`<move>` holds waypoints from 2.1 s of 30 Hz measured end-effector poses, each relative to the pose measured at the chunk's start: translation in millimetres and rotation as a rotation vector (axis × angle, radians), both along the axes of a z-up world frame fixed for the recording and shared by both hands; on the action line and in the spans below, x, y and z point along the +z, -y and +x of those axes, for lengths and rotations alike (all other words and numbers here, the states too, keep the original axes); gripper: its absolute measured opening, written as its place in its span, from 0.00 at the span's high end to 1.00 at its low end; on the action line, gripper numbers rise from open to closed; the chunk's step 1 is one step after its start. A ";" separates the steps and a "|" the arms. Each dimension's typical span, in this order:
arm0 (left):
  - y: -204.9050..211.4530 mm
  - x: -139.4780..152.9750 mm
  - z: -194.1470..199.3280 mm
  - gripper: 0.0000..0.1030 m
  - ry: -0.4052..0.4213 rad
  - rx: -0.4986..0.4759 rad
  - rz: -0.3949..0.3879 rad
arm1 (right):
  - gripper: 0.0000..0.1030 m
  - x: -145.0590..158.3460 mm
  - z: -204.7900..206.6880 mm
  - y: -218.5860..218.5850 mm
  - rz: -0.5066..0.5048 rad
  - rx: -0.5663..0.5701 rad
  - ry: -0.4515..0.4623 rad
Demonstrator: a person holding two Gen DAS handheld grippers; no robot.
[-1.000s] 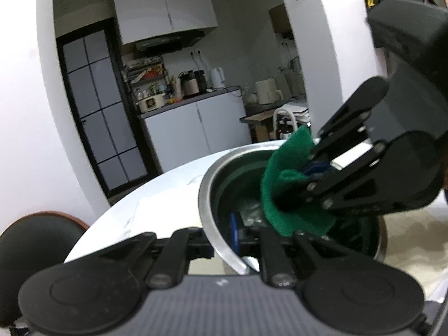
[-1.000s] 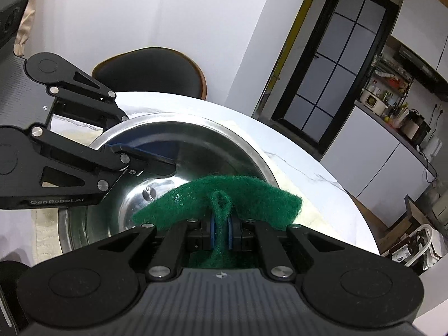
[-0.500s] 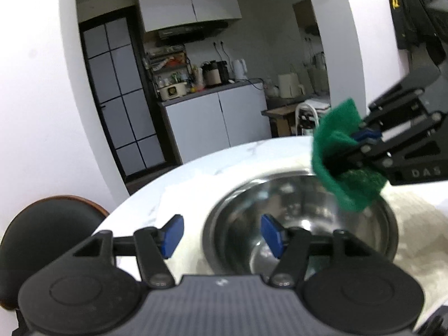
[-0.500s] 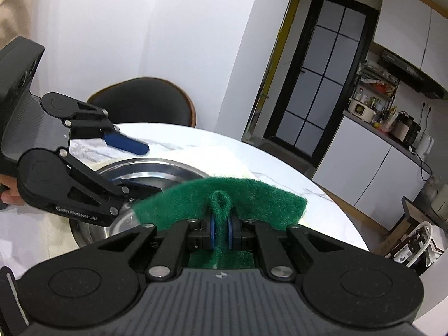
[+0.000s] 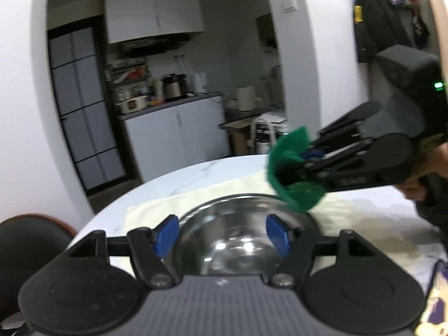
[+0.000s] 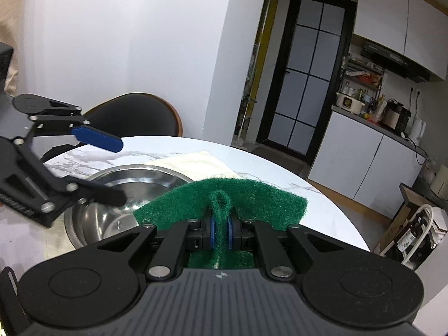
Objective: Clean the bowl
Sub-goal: 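Move the left gripper to the steel bowl rim and close on it, then lift the bowl with the left gripper and flip it upside down toward the pad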
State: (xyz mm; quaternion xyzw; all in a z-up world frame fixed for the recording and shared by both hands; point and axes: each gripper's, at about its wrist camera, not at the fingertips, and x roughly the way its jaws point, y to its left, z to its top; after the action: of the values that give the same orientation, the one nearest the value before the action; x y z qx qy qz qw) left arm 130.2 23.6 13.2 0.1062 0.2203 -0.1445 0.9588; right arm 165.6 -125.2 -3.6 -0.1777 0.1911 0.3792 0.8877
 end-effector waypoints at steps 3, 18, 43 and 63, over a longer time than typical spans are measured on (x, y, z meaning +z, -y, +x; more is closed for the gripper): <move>6.3 -2.3 0.8 0.30 -0.014 -0.070 -0.006 | 0.91 -0.3 -0.1 3.8 0.002 -0.005 -0.001; 26.0 -28.3 23.3 0.31 -0.098 -0.257 0.052 | 0.91 -3.6 6.8 16.0 -0.017 0.002 -0.021; 3.0 -39.4 36.8 0.90 -0.225 -0.231 -0.111 | 0.91 -6.1 20.3 12.5 -0.013 -0.047 -0.021; -35.4 1.1 57.5 0.92 -0.221 -0.218 -0.422 | 0.91 8.0 15.1 3.4 0.147 0.051 -0.112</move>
State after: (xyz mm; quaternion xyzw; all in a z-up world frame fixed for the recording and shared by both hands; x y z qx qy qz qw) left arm 187.7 59.0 14.4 -0.0894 0.2759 -0.3002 0.9087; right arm 180.7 -128.6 4.4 -0.0955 0.2073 0.4241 0.8764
